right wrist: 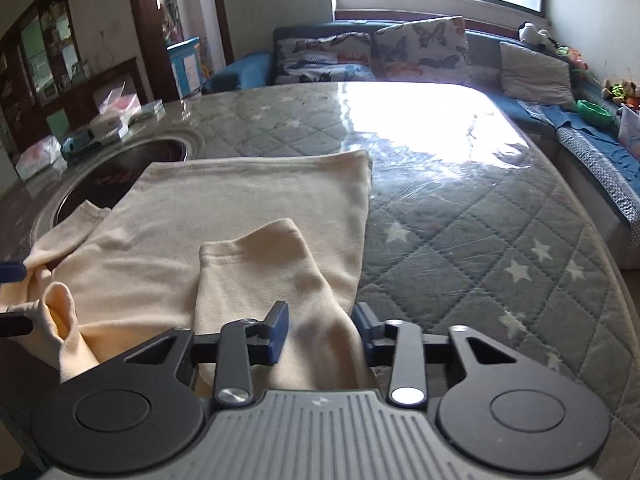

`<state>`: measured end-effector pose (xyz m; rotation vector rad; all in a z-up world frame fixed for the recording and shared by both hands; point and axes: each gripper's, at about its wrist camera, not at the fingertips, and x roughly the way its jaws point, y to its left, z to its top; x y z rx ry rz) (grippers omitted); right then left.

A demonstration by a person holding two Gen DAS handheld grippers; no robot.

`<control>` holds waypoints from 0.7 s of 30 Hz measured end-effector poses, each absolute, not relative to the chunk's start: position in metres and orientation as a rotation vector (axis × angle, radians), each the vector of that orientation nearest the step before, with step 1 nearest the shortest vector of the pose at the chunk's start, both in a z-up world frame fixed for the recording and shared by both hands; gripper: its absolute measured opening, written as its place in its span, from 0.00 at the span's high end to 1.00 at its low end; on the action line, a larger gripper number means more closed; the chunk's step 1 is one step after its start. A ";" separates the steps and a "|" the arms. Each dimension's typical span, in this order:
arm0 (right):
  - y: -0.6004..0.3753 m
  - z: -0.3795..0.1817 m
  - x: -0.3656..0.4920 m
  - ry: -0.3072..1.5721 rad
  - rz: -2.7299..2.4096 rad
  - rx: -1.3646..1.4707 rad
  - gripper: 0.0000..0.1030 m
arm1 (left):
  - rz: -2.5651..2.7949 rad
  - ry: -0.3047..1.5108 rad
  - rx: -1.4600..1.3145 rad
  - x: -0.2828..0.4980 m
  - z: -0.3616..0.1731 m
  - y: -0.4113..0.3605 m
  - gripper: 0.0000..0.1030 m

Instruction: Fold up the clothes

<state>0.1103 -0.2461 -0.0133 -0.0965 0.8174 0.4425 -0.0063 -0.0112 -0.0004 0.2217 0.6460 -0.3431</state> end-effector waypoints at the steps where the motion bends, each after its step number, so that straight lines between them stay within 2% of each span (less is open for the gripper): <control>1: -0.246 -0.012 0.108 0.809 0.440 -0.098 0.88 | -0.369 0.652 0.219 -0.005 -0.003 -0.013 0.68; 3: -0.252 -0.007 0.101 0.768 0.413 -0.090 0.94 | -0.393 0.658 0.219 -0.007 -0.007 -0.017 0.83; 5: -0.264 0.003 0.093 0.718 0.355 -0.071 0.96 | -0.419 0.653 0.217 -0.012 -0.008 -0.017 0.89; 10: -0.303 0.020 0.074 0.628 0.130 -0.051 0.97 | -0.501 0.638 0.192 -0.030 -0.006 -0.013 0.91; 12: -0.312 0.022 0.069 0.639 0.133 -0.025 0.92 | -0.534 0.635 0.183 -0.038 -0.004 -0.012 0.91; 16: -0.314 0.024 0.066 0.656 0.198 -0.001 0.90 | -0.562 0.650 0.201 -0.045 -0.007 -0.012 0.91; 20: -0.285 0.025 0.080 0.661 0.300 -0.043 0.72 | -0.573 0.665 0.216 -0.051 -0.011 -0.009 0.91; 21: -0.275 0.024 0.085 0.667 0.325 -0.056 0.72 | -0.577 0.671 0.216 -0.053 -0.012 -0.007 0.91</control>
